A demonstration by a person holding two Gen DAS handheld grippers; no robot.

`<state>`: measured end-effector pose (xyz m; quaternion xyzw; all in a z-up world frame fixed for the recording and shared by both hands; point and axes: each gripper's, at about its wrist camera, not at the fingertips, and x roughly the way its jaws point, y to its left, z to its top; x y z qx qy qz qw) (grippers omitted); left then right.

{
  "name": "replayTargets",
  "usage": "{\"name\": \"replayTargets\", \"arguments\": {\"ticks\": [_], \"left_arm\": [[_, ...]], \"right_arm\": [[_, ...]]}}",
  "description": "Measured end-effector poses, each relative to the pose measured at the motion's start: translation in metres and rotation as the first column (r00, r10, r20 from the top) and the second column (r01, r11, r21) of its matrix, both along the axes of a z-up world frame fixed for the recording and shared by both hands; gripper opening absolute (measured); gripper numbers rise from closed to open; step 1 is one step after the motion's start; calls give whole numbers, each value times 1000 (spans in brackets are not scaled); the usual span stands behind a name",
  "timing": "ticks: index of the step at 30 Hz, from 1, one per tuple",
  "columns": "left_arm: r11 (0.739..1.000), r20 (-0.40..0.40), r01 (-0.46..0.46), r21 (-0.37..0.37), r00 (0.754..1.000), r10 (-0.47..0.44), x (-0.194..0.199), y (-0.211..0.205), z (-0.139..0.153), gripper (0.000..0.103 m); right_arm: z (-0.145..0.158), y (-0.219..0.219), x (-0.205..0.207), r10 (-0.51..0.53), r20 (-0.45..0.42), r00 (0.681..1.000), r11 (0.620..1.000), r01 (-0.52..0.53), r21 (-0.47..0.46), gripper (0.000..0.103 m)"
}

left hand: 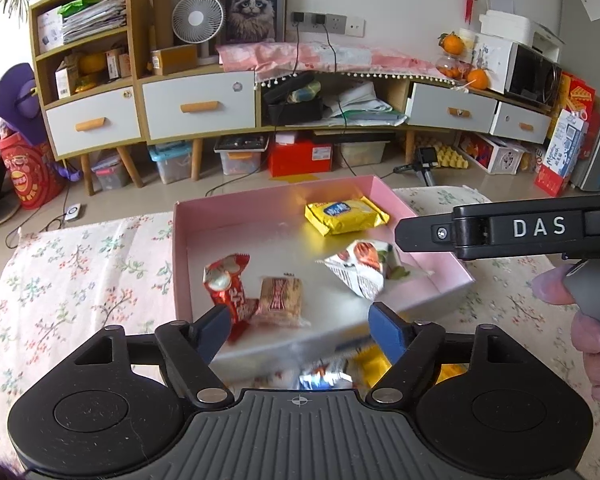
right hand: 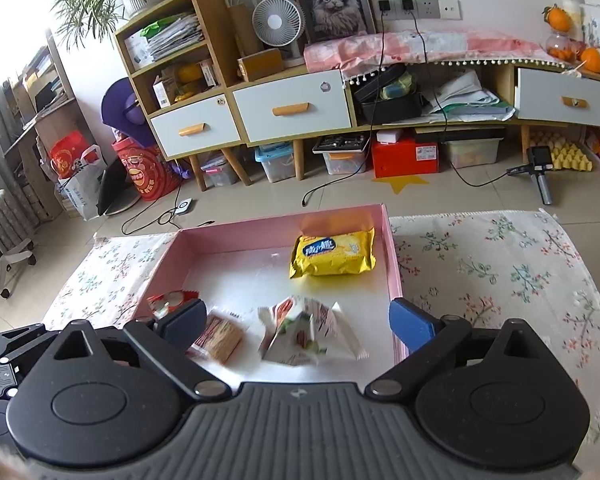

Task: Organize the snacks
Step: 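Carry the cake packet and noodle pack into the pink box and release both, then move both tools back toward the remaining snacks on the table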

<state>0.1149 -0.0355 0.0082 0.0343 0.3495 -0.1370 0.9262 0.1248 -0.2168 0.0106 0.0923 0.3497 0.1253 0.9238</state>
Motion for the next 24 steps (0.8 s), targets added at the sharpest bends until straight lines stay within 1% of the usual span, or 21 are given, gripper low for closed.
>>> {"name": "replayTargets", "arguments": {"ticks": [4, 7, 12, 15, 24], "left_arm": [[1000, -1, 3, 3, 1000, -3, -16, 3, 2, 83], [1000, -7, 0, -11, 1000, 0, -27, 7, 2, 88], [1000, -32, -10, -23, 999, 9, -43, 13, 0, 89], [1000, -29, -10, -14, 1000, 9, -52, 14, 1, 94], [1000, -18, -7, 23, 1000, 7, -73, 22, 0, 97]], "right_arm": [[2, 0, -13, 1, -12, 1000, 1000, -1, -7, 101], [2, 0, -22, -4, -19, 1000, 1000, 3, -26, 103], [3, -1, -39, -7, -22, 1000, 999, 6, -47, 103], [3, 0, -49, -9, -20, 1000, 998, 8, -66, 103], [-5, -3, -78, -7, -24, 1000, 996, 5, -92, 103]]}}
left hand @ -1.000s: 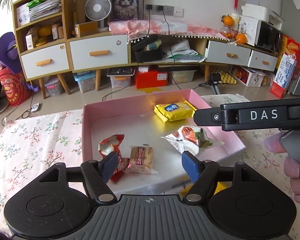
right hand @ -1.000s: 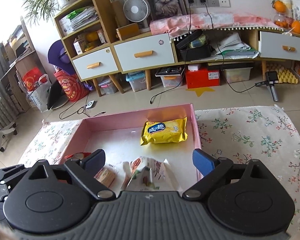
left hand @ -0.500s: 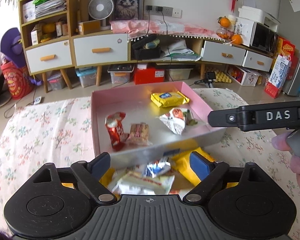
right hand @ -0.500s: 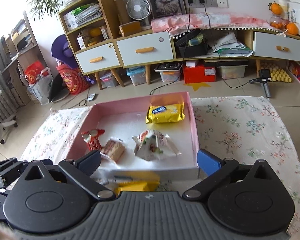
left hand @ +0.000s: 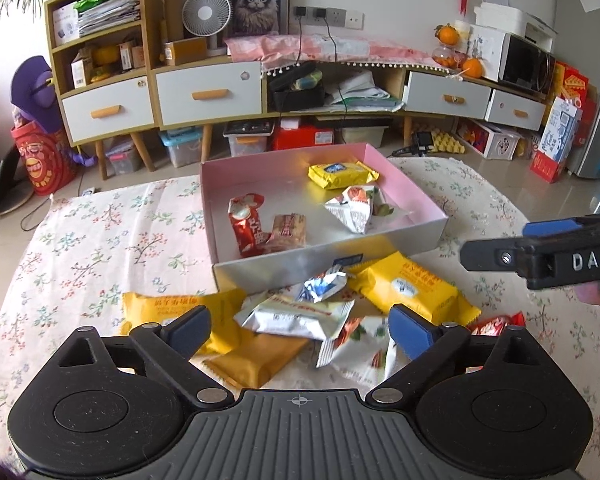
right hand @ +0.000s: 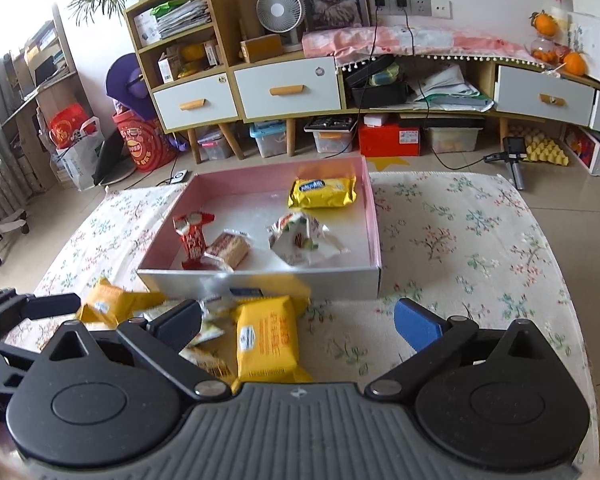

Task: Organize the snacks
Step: 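Move both tools back toward the remaining snacks on the table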

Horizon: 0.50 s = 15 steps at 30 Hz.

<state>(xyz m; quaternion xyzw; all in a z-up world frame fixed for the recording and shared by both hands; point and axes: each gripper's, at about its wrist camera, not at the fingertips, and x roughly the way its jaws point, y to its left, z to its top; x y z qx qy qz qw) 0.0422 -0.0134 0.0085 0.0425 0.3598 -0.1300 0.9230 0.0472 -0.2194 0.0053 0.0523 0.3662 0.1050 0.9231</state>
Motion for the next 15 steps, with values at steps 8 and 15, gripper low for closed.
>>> {"name": "replayTargets", "arguments": {"ticks": [8, 15], "left_arm": [[1000, 3, 20, -5, 1000, -19, -13, 11, -2, 100], [999, 6, 15, 33, 1000, -15, -20, 27, -10, 101]], "right_arm": [[-6, 0, -19, 35, 31, 999, 997, -33, -67, 103], [-14, -7, -28, 53, 33, 998, 997, -50, -63, 103]]}}
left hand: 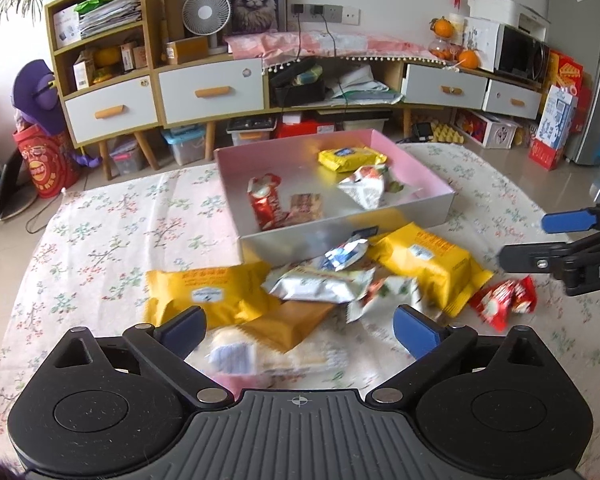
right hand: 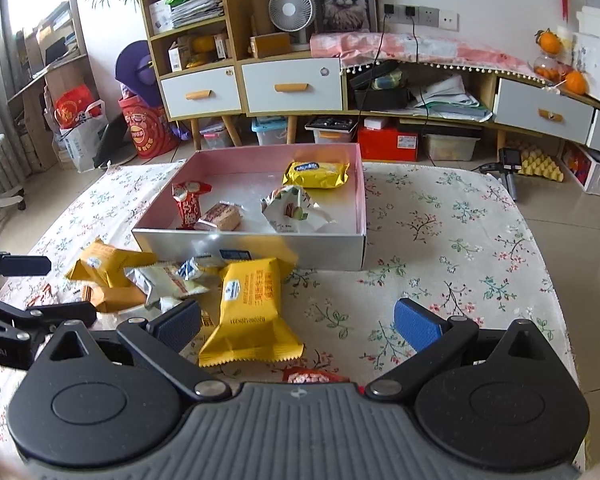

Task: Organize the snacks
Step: 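Move both tools back toward the remaining snacks on the table, then grasp the pink biscuit pack with the left tool while the right tool grasps the red candy bag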

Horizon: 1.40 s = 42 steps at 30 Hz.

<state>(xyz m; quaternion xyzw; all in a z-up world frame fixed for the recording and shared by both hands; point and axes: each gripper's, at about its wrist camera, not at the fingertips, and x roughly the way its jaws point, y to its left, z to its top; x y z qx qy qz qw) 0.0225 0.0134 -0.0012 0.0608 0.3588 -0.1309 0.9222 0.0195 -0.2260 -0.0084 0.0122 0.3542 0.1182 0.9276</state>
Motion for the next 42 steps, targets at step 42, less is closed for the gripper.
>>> {"name": "replayTargets", "arguments": {"ticks": [42], "left_arm": [[978, 82, 197, 61, 976, -202, -9, 76, -67, 101]], "right_arm": [[-67, 4, -26, 36, 76, 996, 991, -25, -133, 103]]}}
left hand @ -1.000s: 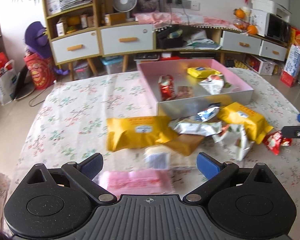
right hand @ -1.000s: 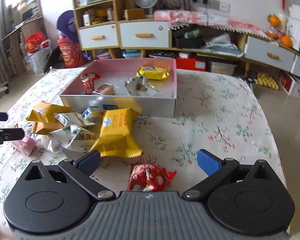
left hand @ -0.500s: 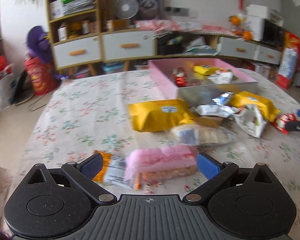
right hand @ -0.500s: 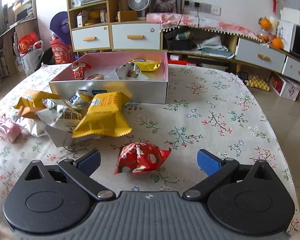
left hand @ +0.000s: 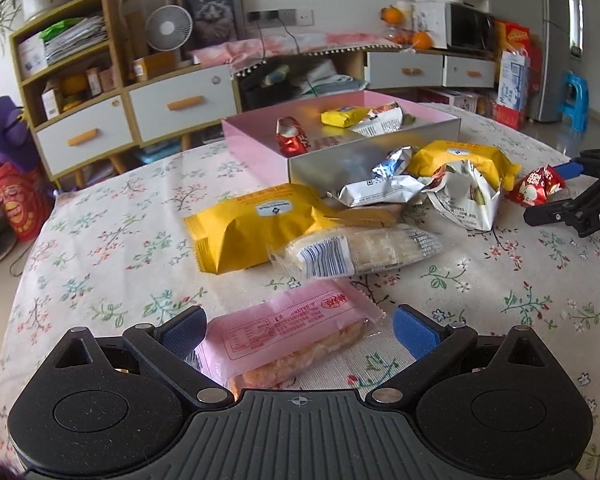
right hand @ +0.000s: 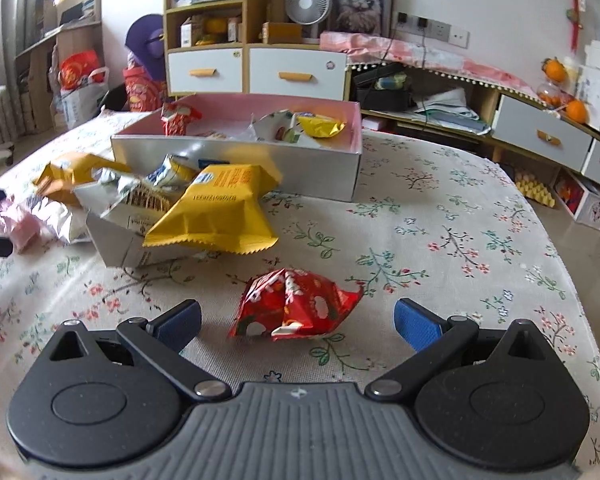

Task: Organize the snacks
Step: 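Grasp the pink biscuit pack with the left tool while the right tool grasps the red candy bag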

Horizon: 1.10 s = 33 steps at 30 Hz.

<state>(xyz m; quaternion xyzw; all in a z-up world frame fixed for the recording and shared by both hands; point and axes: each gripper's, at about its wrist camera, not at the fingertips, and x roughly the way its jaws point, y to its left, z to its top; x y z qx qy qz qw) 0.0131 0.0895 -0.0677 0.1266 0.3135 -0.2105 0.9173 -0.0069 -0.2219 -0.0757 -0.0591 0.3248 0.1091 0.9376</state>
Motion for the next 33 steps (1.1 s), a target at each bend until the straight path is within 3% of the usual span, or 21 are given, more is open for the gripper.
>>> {"name": "replayTargets", "arguments": {"ticks": [14, 18, 27, 33], "left_arm": [[989, -88, 140, 44, 987, -136, -9, -12, -2, 97], [986, -77, 149, 80, 987, -143, -19, -18, -2, 95], [984, -65, 133, 122, 990, -126, -26, -22, 4, 86], [984, -55, 116, 133, 992, -110, -33, -25, 5, 77]], "right_arm": [[1, -6, 6, -11, -11, 1000, 1000, 11, 27, 102], [2, -3, 4, 7, -1, 1000, 1000, -7, 12, 96], [6, 1, 2, 48, 2, 999, 999, -48, 16, 72], [9, 5, -1, 96, 3, 995, 995, -96, 21, 42]]}}
